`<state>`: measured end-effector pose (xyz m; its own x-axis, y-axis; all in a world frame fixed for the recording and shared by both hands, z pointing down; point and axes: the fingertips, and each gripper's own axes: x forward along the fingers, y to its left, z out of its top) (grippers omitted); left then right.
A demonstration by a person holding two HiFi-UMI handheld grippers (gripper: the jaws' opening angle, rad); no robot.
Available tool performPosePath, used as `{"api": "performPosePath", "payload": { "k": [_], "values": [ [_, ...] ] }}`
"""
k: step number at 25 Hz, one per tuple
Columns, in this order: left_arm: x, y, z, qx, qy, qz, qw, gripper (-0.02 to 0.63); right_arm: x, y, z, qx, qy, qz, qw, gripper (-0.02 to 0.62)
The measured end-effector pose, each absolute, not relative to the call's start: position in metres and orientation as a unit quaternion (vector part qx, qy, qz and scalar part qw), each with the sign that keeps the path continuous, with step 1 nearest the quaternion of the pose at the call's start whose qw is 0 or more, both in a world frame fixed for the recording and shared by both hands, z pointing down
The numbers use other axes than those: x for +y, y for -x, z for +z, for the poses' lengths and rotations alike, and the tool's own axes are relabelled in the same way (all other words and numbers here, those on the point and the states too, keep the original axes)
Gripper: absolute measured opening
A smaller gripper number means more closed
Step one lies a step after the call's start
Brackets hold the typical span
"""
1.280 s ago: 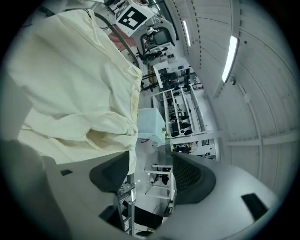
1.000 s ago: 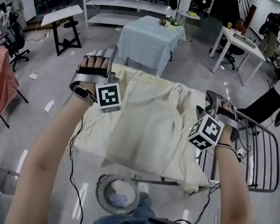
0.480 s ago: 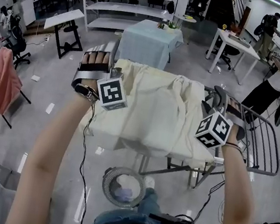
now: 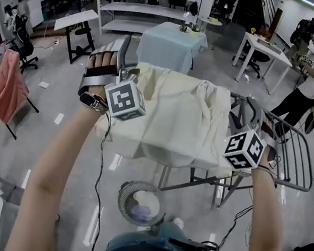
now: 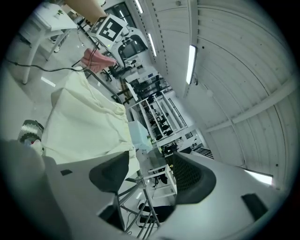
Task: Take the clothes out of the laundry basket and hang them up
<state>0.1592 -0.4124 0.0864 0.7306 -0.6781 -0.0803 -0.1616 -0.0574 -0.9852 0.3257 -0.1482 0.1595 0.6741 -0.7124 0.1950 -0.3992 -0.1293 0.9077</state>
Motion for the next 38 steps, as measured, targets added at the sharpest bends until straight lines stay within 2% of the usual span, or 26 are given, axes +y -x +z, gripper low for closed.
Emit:
{"api": "performPosePath", "payload": {
  "k": [7,13,22,31,38],
  "values": [
    [-0.387,-0.125,0.088,0.331,0.732,-0.192,0.564,0.489,-0.132,-0.313,0.161,-0.400,-0.743,-0.168,0.509,0.275],
    [-0.364,-0.087,0.108,0.365,0.767,-0.182,0.495,0.489,-0.110,-0.289,0.167,-0.456,-0.755,-0.201,0.427,0.275],
    [-0.300,-0.070,0.146,0.386,0.820,-0.181,0.382,0.489,-0.068,-0.304,0.197,-0.540,-0.755,-0.155,0.338,0.275],
    [-0.244,-0.036,0.213,0.421,0.828,-0.223,0.296,0.489,-0.042,-0.296,0.245,-0.605,-0.723,-0.123,0.312,0.275],
    [-0.212,0.001,0.282,0.449,0.830,-0.251,0.215,0.489,-0.031,-0.251,0.309,-0.666,-0.679,-0.080,0.298,0.275]
  ]
}}
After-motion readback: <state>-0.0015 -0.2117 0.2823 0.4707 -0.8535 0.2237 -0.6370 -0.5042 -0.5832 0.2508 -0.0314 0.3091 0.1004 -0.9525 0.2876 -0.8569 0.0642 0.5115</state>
